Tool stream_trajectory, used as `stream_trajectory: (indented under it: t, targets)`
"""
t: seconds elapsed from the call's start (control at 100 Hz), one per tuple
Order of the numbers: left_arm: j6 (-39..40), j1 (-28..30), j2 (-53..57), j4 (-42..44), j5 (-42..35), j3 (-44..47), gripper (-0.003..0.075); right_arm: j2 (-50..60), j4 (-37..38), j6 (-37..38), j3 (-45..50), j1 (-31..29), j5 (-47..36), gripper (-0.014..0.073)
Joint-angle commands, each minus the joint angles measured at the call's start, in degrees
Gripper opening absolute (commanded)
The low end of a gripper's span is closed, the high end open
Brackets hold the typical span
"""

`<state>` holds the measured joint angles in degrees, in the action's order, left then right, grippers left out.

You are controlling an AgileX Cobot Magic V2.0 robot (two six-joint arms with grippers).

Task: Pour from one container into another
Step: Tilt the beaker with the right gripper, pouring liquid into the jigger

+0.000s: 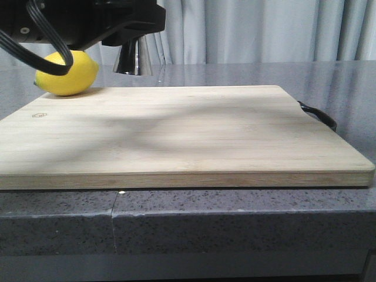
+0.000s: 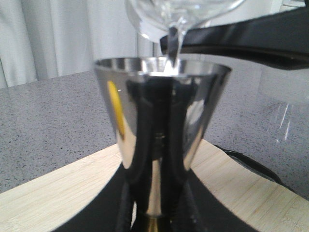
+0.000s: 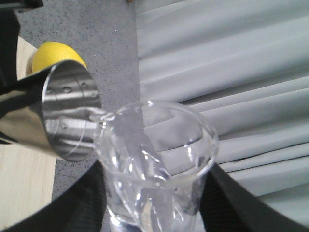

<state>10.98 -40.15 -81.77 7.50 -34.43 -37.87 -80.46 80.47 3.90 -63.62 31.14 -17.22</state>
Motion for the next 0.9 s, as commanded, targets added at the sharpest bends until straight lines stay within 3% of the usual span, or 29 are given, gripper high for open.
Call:
stream_trajectory:
  t: [0.0,0.89]
  targets:
    - [0.4,-0.4,1.5,-0.4,-5.2,-1.6,-0.002,2.2,0.3,-0.3,-2.3,0.0,-0.4,0.0277]
    - [0.4,-0.4,1.5,0.7,-5.2,-1.6,-0.0019,2.2,5.3,-0.3,-2.3,0.0,0.1,0.0277]
